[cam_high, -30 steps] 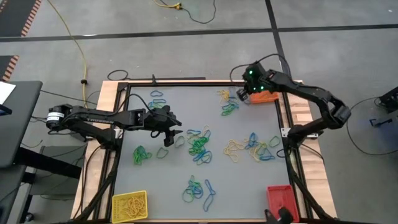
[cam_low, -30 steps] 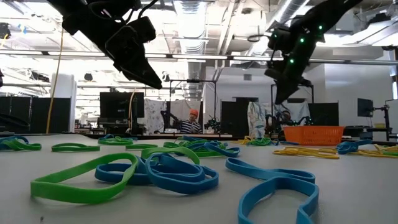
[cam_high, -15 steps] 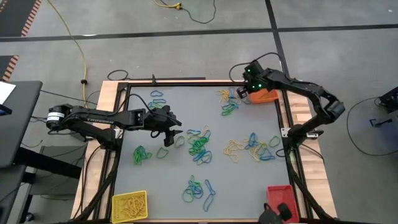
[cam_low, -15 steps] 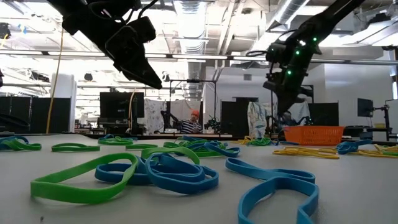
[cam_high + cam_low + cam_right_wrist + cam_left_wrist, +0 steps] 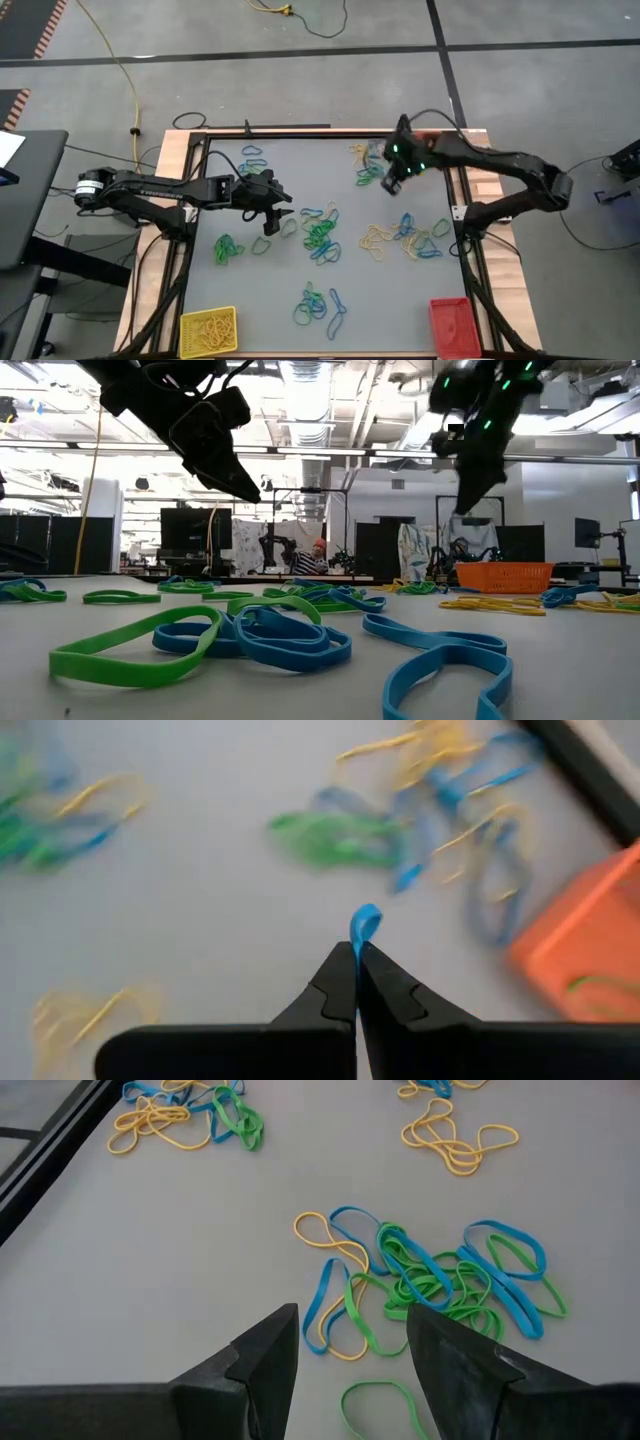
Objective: Sort rubber bands into baskets
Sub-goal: Put the blue rubber band into the red bin
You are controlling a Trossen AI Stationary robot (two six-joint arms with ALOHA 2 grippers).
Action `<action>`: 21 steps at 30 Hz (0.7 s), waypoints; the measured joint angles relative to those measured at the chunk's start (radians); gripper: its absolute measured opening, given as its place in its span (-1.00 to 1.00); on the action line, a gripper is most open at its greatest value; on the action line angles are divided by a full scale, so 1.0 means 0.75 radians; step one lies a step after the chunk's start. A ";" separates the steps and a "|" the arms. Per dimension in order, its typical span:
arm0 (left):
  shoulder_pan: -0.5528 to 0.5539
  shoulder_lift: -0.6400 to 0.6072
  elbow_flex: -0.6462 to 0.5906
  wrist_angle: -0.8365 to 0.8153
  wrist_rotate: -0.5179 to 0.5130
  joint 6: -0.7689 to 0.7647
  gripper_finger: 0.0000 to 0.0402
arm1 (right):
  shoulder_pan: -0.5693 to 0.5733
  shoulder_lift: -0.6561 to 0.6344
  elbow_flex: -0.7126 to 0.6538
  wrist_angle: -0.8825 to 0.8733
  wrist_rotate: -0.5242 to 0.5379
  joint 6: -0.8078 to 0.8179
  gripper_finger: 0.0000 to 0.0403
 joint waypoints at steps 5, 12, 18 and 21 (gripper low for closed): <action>0.000 0.000 0.000 0.000 0.000 0.000 -0.11 | 0.318 -0.140 0.000 -0.137 -0.006 0.203 -0.85; 0.000 0.000 0.000 0.000 0.000 0.000 -0.11 | 0.787 -0.252 -0.015 -0.260 0.000 0.574 -0.85; 0.000 0.000 0.000 0.000 0.000 0.000 -0.11 | 1.178 -0.272 -0.045 -0.385 0.006 0.955 -0.85; 0.000 0.000 0.000 0.000 0.000 0.000 -0.11 | 1.369 -0.271 -0.045 -0.397 0.009 1.133 -0.85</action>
